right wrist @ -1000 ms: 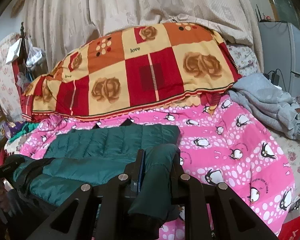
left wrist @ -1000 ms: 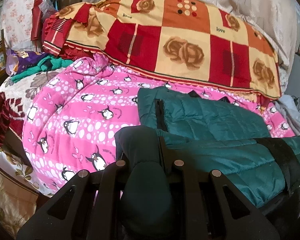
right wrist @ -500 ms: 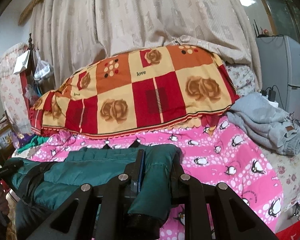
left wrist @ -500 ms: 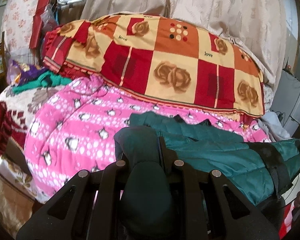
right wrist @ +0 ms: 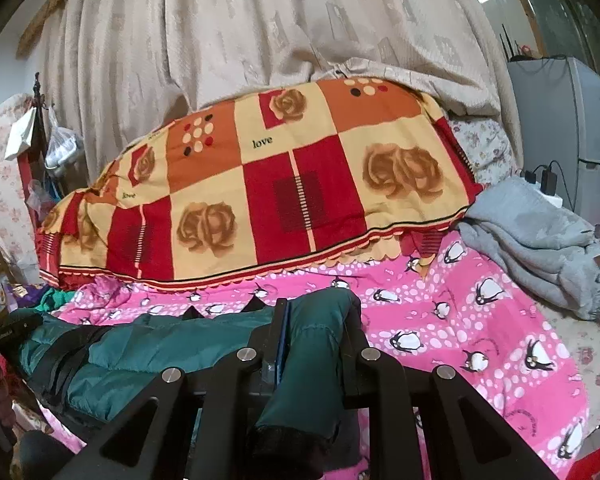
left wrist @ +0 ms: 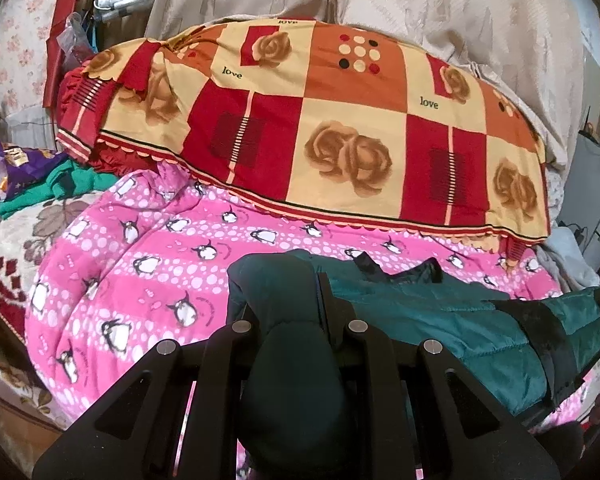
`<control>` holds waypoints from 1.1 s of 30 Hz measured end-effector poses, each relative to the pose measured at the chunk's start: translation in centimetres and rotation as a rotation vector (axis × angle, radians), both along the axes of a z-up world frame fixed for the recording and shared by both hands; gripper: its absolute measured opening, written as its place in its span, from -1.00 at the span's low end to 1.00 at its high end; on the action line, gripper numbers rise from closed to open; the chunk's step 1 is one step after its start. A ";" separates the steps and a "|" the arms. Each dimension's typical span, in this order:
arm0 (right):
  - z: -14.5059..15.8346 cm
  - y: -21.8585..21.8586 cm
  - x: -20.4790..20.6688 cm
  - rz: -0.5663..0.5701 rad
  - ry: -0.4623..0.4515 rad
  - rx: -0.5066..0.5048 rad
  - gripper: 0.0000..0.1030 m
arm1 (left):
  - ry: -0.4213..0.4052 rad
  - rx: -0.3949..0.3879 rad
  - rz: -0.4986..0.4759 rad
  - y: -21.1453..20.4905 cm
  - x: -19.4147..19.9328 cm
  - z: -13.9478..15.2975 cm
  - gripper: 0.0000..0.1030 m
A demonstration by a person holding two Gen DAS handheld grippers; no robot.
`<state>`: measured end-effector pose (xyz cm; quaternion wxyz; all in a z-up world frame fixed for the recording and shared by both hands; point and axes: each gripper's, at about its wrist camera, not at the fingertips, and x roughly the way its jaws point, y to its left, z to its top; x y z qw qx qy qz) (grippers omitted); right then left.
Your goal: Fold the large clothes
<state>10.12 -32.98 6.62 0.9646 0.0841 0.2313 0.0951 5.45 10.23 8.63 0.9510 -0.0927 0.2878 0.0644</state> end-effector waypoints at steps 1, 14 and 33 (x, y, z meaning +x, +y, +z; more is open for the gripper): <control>-0.3 0.1 0.6 -0.004 0.008 0.004 -0.68 | 0.003 -0.005 0.001 0.1 0.6 -0.2 -0.73; -4.6 0.7 9.3 -0.040 0.137 0.052 -0.68 | 0.080 -0.022 0.046 1.0 9.6 -4.7 -0.73; -12.3 2.7 20.7 -0.054 0.348 0.009 -0.68 | 0.179 0.095 0.082 0.1 17.9 -12.2 -0.64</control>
